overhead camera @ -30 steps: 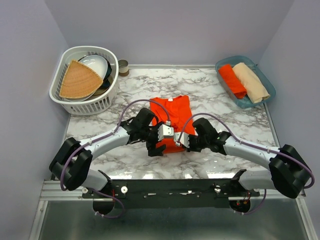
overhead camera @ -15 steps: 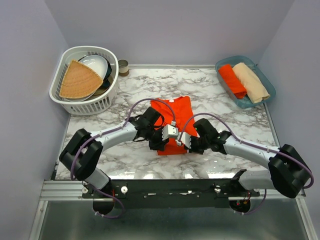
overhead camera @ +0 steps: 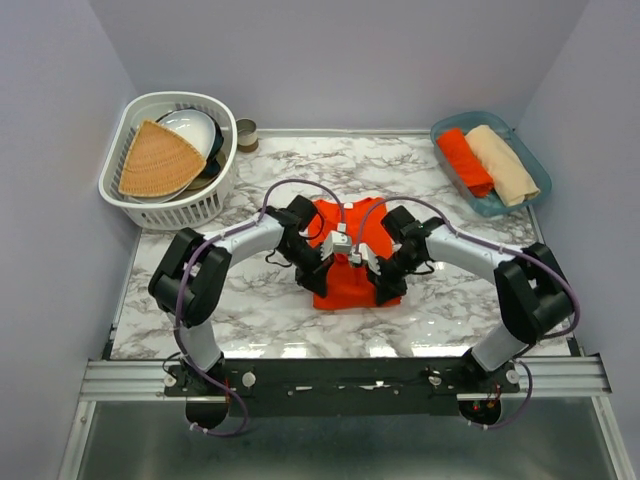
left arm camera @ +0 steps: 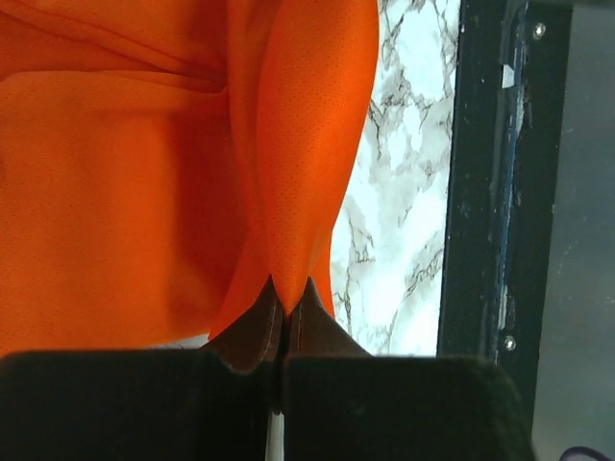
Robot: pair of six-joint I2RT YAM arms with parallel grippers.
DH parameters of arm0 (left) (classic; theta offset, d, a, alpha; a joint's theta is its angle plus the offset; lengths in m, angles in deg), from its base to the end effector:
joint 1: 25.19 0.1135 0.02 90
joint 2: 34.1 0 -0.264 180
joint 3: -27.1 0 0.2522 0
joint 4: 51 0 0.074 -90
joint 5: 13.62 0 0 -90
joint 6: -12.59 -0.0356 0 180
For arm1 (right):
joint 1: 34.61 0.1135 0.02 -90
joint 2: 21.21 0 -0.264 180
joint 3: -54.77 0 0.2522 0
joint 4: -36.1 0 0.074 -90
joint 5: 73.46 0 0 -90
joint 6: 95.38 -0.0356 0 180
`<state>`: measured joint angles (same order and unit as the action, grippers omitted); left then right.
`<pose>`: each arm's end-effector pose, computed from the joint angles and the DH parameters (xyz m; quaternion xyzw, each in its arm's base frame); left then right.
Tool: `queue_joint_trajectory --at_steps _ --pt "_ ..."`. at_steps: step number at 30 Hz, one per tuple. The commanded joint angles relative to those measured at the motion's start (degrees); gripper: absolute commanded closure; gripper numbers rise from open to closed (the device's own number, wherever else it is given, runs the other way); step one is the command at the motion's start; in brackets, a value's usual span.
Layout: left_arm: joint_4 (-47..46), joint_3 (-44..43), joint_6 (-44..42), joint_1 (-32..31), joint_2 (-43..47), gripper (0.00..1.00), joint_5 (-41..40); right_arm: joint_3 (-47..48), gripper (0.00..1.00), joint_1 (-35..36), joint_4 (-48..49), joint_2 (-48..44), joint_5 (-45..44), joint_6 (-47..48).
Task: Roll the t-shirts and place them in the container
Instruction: Roll the T-shirt to the center of the board.
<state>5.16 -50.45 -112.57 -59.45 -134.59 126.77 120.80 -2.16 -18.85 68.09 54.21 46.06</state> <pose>0.2479 -0.2020 0.1798 0.5462 0.7175 -0.4231 0.0893 0.2156 0.1629 0.1778 -0.6539 0.6781 0.3007 0.1488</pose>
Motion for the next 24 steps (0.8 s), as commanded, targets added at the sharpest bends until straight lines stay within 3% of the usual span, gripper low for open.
queue_joint_trajectory --at_steps 1,12,24 --pt "11.1 -1.9 -4.3 1.2 -3.4 1.0 2.5 8.7 0.98 -3.0 -15.5 6.8 10.0 7.6" --pt "13.1 -5.6 -3.3 3.5 -8.4 1.0 0.1 23.0 0.98 -6.4 -33.2 26.8 13.7 13.1" --pt "13.1 -12.2 -1.1 5.3 -14.8 1.0 -3.8 33.4 0.98 -8.2 -39.5 39.8 10.7 10.3"
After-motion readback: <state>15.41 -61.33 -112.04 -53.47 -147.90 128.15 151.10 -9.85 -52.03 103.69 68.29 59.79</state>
